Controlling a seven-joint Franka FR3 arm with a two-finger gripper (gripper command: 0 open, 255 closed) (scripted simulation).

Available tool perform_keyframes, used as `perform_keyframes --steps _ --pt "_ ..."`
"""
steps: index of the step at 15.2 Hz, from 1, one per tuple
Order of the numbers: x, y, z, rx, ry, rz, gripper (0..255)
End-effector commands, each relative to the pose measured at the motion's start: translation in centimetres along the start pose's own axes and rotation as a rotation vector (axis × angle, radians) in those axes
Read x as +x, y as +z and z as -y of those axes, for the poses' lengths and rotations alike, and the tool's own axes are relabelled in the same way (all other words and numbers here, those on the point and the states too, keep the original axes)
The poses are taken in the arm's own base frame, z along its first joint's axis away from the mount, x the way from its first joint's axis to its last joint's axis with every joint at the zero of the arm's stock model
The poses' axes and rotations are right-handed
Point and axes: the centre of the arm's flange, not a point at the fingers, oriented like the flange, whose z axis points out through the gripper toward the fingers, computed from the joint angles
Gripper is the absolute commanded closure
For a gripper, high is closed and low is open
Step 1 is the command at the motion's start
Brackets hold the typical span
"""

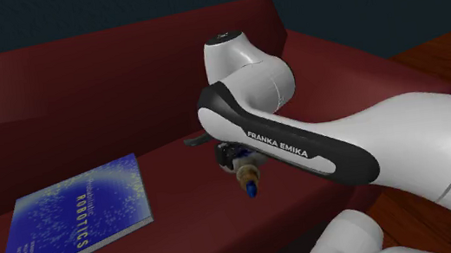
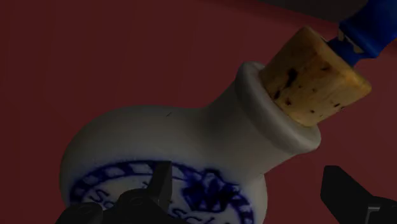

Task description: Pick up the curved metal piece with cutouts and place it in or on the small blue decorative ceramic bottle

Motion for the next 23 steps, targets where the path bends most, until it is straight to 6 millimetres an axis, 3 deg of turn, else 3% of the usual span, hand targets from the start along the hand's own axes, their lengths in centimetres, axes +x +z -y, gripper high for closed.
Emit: perform_keyframes --steps 1,7,12,17,23 --pt "0.0 0.0 0.0 0.000 0.000 0.000 0" --pt "6.1 2.2 -4.1 -0.012 -0.348 -0.009 0" --pt "12.0 4.0 -5.8 -0.022 -0.638 -0.016 0" --pt "18.1 5.8 -5.8 -0.032 -0.928 -0.023 0" --pt "25.1 7.9 -3.5 -0.043 -1.275 -0.031 0"
